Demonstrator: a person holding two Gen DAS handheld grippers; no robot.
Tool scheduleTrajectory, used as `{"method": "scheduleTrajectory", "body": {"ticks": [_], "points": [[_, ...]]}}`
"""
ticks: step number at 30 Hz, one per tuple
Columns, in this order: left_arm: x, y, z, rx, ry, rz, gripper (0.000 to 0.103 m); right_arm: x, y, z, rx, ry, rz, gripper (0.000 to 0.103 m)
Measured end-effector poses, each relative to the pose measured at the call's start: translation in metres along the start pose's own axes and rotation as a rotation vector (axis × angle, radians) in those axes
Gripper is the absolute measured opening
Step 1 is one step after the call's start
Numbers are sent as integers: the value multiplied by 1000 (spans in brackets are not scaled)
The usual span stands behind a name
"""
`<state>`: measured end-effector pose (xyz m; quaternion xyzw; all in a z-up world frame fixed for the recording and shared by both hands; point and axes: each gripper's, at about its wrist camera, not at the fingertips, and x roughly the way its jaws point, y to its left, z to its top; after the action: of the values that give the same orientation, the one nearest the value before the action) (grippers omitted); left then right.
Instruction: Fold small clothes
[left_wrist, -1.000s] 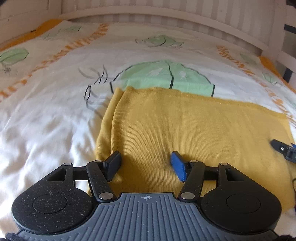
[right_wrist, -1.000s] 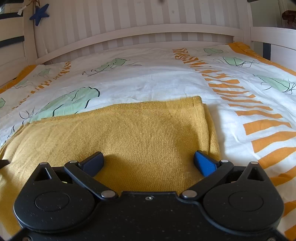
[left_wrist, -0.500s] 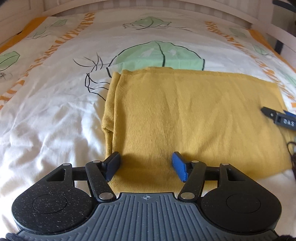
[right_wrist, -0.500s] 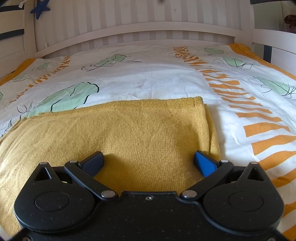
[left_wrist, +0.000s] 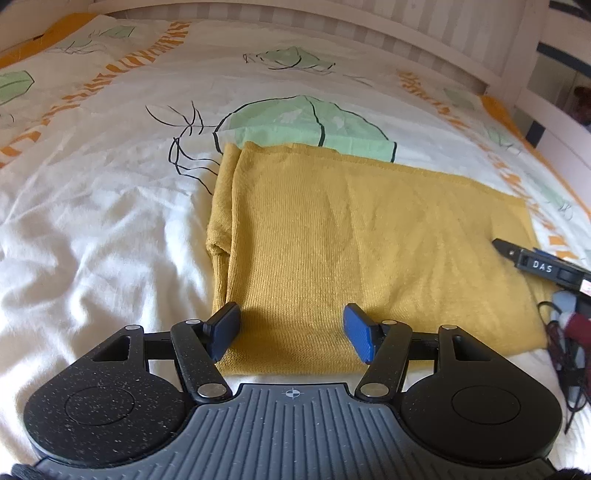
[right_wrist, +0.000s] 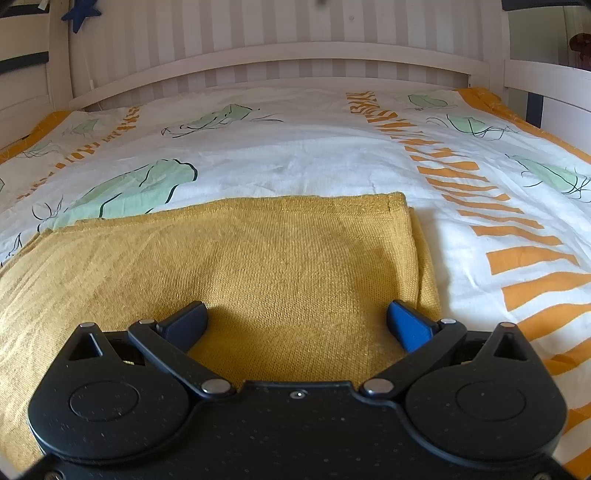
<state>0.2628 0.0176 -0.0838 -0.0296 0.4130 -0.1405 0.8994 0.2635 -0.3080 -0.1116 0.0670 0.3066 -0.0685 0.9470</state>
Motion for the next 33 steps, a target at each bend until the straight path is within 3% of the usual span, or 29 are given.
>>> {"method": "scheduleTrajectory", "body": {"ticks": [4,9,14,17,20,22,28,33], "points": [[2,2,-2,-12,-9,-19,62,0,0,0,-3,1,-2,103],[4,0,-3,-13,-7,-38,76,-1,0,0,-1,4,0,103],[6,-6,3,-16,19,-21,78,0,-1,4,2,20,4,103],[5,-2,11,-76,35,-39,78,0,-4,14,2,79,26,103],[-2,5,18,-158,18,-65,77,-2,-9,30,-2,169,56,102],[-8,6,22,-174,-6,-67,77,-13,-14,40,22,184,77,102],[-32,-8,32,-132,-93,-6,77,-70,-33,63,179,101,108,102],[-37,-15,40,-136,-70,49,77,-91,-34,69,160,118,94,102]]}}
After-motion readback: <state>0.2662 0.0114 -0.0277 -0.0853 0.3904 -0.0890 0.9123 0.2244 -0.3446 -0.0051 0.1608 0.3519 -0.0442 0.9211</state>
